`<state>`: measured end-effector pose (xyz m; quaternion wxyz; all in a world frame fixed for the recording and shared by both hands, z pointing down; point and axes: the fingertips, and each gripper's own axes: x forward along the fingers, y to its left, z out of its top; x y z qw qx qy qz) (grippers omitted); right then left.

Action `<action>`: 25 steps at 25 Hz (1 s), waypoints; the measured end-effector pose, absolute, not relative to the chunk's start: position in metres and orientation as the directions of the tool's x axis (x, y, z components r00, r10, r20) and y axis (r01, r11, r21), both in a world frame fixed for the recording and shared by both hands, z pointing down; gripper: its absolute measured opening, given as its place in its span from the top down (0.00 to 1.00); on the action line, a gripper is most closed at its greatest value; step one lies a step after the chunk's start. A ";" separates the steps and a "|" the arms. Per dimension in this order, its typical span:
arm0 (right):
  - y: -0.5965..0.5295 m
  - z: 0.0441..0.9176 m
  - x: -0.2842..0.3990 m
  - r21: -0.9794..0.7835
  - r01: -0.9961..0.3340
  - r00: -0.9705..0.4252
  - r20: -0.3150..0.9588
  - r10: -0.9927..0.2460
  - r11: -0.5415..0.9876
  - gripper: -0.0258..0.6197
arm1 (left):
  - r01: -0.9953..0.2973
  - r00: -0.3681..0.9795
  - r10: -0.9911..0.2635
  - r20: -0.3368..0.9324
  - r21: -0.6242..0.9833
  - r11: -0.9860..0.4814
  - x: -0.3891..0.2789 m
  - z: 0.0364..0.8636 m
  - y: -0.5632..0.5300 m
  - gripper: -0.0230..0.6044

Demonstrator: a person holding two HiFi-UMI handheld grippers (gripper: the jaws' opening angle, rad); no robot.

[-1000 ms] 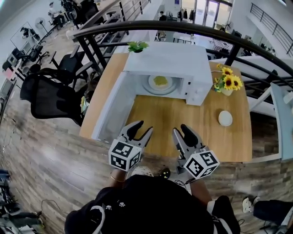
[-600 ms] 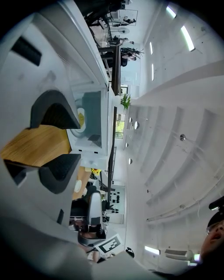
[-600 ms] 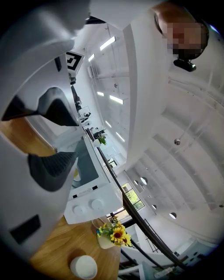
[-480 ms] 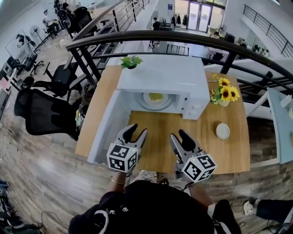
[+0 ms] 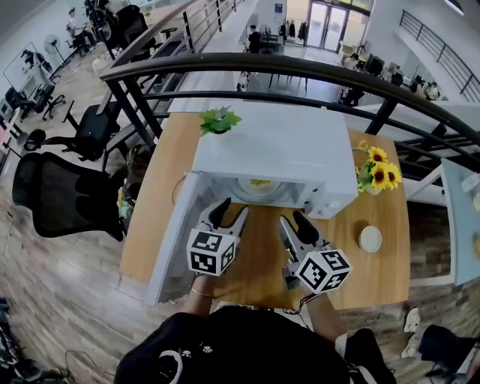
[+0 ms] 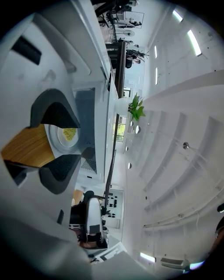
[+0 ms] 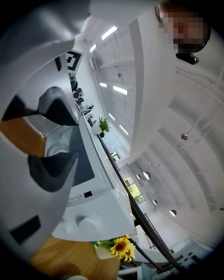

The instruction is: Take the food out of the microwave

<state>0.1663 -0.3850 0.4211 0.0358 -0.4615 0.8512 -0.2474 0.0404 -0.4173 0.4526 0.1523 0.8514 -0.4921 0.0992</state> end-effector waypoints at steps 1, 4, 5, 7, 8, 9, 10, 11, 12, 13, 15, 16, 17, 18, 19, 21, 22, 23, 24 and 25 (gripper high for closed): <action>-0.392 0.425 0.163 -0.457 -0.770 -0.569 0.177 -0.803 0.445 0.66 | -0.868 0.495 -0.806 0.324 0.164 -0.468 0.039 0.455 -0.424 0.69; -0.415 0.435 0.155 -0.455 -0.782 -0.558 0.204 -0.804 0.427 0.66 | -0.870 0.494 -0.803 0.335 0.174 -0.462 0.037 0.465 -0.447 0.69; -0.422 0.439 0.152 -0.455 -0.785 -0.554 0.211 -0.805 0.421 0.66 | -0.869 0.494 -0.801 0.339 0.179 -0.460 0.037 0.469 -0.454 0.68; -0.435 0.448 0.148 -0.459 -0.791 -0.545 0.226 -0.808 0.405 0.66 | -0.869 0.495 -0.794 0.353 0.189 -0.458 0.037 0.481 -0.467 0.67; -0.441 0.454 0.147 -0.464 -0.793 -0.540 0.236 -0.808 0.395 0.66 | -0.869 0.495 -0.789 0.363 0.193 -0.456 0.038 0.487 -0.473 0.66; -0.446 0.460 0.145 -0.470 -0.796 -0.535 0.249 -0.807 0.382 0.66 | -0.869 0.495 -0.785 0.372 0.198 -0.454 0.038 0.492 -0.478 0.66; -0.452 0.466 0.144 -0.475 -0.799 -0.529 0.264 -0.806 0.369 0.65 | -0.868 0.496 -0.781 0.379 0.205 -0.452 0.039 0.498 -0.483 0.66; -0.458 0.472 0.144 -0.481 -0.802 -0.522 0.279 -0.806 0.353 0.64 | -0.868 0.497 -0.778 0.385 0.213 -0.449 0.039 0.503 -0.487 0.65; -0.463 0.479 0.143 -0.487 -0.806 -0.515 0.294 -0.805 0.338 0.63 | -0.868 0.497 -0.774 0.392 0.222 -0.444 0.039 0.509 -0.492 0.65; -0.468 0.485 0.143 -0.493 -0.808 -0.508 0.306 -0.805 0.322 0.63 | -0.869 0.496 -0.771 0.400 0.230 -0.439 0.039 0.514 -0.496 0.65; -0.479 0.496 0.140 -0.497 -0.815 -0.495 0.329 -0.804 0.299 0.62 | -0.872 0.489 -0.765 0.418 0.235 -0.429 0.038 0.525 -0.504 0.64; -0.483 0.502 0.139 -0.491 -0.821 -0.490 0.342 -0.802 0.292 0.62 | -0.874 0.485 -0.763 0.427 0.232 -0.426 0.038 0.529 -0.508 0.63; -0.488 0.507 0.137 -0.479 -0.830 -0.483 0.357 -0.800 0.288 0.61 | -0.876 0.481 -0.760 0.437 0.226 -0.425 0.038 0.534 -0.511 0.63; -0.492 0.512 0.136 -0.463 -0.840 -0.475 0.371 -0.798 0.285 0.61 | -0.878 0.477 -0.756 0.449 0.217 -0.426 0.038 0.540 -0.514 0.63; -0.496 0.516 0.135 -0.445 -0.850 -0.467 0.386 -0.796 0.283 0.61 | -0.880 0.473 -0.750 0.462 0.206 -0.427 0.039 0.545 -0.517 0.63; -0.504 0.525 0.133 -0.410 -0.866 -0.455 0.410 -0.790 0.287 0.61 | -0.881 0.468 -0.739 0.484 0.195 -0.430 0.041 0.556 -0.522 0.63; -0.508 0.530 0.131 -0.392 -0.872 -0.453 0.423 -0.785 0.292 0.60 | -0.881 0.467 -0.734 0.493 0.195 -0.431 0.041 0.560 -0.523 0.63; -0.510 0.535 0.130 -0.374 -0.878 -0.450 0.438 -0.778 0.297 0.60 | -0.881 0.466 -0.728 0.502 0.195 -0.430 0.041 0.564 -0.525 0.63; -0.513 0.540 0.129 -0.359 -0.884 -0.446 0.453 -0.772 0.300 0.60 | -0.882 0.465 -0.724 0.510 0.195 -0.429 0.041 0.568 -0.526 0.63; -0.515 0.545 0.128 -0.346 -0.889 -0.440 0.466 -0.768 0.300 0.60 | -0.883 0.463 -0.719 0.518 0.193 -0.428 0.041 0.571 -0.527 0.63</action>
